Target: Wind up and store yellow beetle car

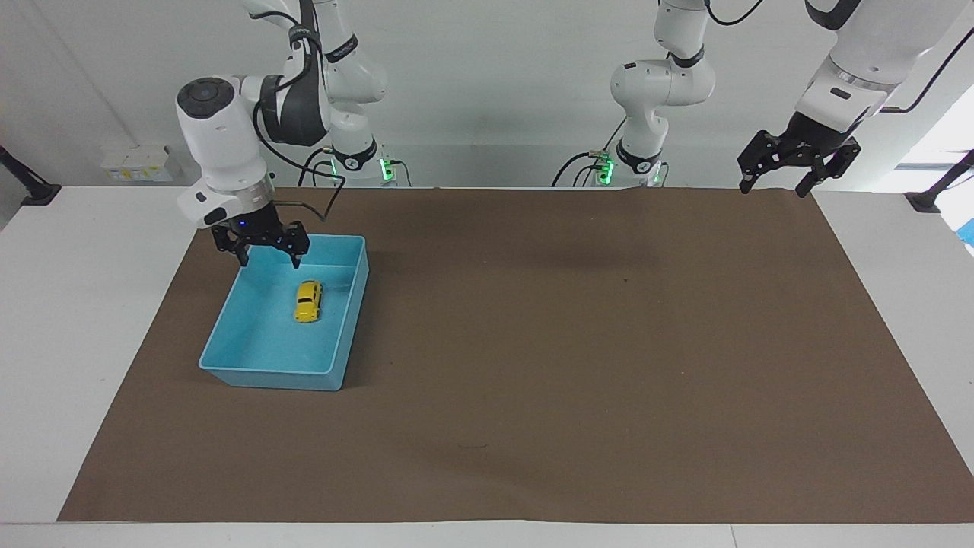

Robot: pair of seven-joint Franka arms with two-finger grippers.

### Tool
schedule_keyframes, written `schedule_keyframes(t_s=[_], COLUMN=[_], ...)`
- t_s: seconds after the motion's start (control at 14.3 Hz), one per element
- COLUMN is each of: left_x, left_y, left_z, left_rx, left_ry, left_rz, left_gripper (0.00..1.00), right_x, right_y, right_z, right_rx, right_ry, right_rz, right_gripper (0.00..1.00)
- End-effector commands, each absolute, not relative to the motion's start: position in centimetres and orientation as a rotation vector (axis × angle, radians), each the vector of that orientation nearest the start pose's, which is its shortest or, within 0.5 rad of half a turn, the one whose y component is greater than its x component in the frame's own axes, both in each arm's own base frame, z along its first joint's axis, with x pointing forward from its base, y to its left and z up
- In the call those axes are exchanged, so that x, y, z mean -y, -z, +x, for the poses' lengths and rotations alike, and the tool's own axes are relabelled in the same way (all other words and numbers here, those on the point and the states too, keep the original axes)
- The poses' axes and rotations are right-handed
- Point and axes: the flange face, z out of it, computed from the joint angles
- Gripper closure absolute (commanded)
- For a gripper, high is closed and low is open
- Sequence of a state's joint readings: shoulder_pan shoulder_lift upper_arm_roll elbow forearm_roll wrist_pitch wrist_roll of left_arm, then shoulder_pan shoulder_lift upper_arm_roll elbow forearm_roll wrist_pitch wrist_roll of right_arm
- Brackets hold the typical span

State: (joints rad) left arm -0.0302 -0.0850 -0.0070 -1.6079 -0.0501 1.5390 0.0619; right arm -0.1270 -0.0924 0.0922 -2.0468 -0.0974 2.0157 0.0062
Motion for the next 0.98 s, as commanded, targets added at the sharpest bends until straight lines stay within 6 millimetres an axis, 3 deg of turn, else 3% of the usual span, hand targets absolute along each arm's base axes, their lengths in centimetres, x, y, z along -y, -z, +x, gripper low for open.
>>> schedule_keyframes(t_s=[0.0, 0.28, 0.7, 0.91], left_x=[2.2, 2.2, 2.1, 2.2], left_y=[-65.5, -65.6, -65.5, -65.5], left_z=[51.9, 51.9, 51.9, 52.0], left_rx=[-0.166, -0.166, -0.163, -0.166], left_ry=[0.02, 0.023, 0.02, 0.023], left_rz=[-3.169, -3.169, -3.17, -3.169], left_gripper=[0.0, 0.0, 0.0, 0.0], right_x=[3.0, 2.2, 1.1, 0.1], right_y=[-53.7, -59.0, -65.3, -65.2], right_z=[53.0, 53.4, 52.7, 53.1], right_rx=[-0.013, -0.168, -0.173, -0.138], right_ry=[0.093, 0.063, -0.011, -0.007], right_rz=[-3.226, -3.21, -3.165, -3.159], right_gripper=[0.0, 0.0, 0.0, 0.0])
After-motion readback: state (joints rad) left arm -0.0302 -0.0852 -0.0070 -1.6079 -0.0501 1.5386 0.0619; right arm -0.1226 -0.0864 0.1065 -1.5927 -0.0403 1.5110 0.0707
